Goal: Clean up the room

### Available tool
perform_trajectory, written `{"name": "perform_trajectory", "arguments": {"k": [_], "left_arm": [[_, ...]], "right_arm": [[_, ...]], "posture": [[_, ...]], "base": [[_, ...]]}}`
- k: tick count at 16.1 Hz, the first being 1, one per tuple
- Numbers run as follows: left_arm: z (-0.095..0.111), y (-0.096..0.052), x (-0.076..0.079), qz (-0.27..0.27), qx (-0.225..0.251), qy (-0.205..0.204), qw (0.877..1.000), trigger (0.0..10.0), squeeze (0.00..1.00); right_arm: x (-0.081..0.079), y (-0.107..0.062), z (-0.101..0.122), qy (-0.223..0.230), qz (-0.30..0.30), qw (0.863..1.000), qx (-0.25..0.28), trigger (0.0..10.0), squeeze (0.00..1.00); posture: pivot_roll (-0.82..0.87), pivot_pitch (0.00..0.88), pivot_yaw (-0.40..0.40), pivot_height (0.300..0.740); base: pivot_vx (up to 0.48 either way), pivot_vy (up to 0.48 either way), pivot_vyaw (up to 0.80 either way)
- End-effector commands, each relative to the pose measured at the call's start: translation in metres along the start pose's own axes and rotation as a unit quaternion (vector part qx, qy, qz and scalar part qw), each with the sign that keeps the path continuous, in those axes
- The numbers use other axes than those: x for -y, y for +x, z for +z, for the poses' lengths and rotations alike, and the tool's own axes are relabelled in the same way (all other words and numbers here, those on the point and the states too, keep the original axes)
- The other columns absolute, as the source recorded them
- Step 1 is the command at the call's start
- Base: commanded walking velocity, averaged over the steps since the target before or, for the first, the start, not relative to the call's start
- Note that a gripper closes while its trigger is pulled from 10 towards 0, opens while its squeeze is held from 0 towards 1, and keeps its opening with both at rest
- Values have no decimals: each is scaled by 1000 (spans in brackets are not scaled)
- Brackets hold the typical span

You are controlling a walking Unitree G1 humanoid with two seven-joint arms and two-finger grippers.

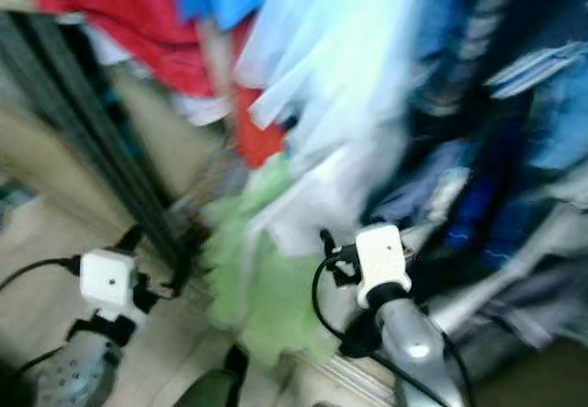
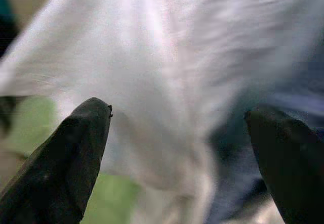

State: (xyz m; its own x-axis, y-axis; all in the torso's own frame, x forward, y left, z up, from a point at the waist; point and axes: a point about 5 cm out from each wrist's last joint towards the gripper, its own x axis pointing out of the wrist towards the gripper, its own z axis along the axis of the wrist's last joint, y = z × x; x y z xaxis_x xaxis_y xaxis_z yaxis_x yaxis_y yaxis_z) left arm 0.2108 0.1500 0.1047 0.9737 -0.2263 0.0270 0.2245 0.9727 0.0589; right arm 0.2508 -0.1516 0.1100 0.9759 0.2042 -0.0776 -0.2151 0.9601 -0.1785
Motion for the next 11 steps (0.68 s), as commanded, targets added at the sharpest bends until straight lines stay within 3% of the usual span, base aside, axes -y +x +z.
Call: {"name": "perform_trajectory", "arguments": {"k": [1,2,11], "left_arm": [[0,1,1,-6,-3,1,1000,10000,0],[0,1,1,-6,-3,0,1000,10000,0],[0,3,1,-1,-2,0,1000,10000,0]], "right_arm": [[-1,-2,-3,8,7,1000,-9,10000,0],[-3,-2,-3,5,12,1000,-7,10000,0],[-6,1,0,2,28,1000,1,10000,0]], "posture": [[-1,213,-87,740],[-2,214,-90,740],[0,219,-88,740]], "base": [[0,0,0],[0,0,0],[0,0,800]]}}
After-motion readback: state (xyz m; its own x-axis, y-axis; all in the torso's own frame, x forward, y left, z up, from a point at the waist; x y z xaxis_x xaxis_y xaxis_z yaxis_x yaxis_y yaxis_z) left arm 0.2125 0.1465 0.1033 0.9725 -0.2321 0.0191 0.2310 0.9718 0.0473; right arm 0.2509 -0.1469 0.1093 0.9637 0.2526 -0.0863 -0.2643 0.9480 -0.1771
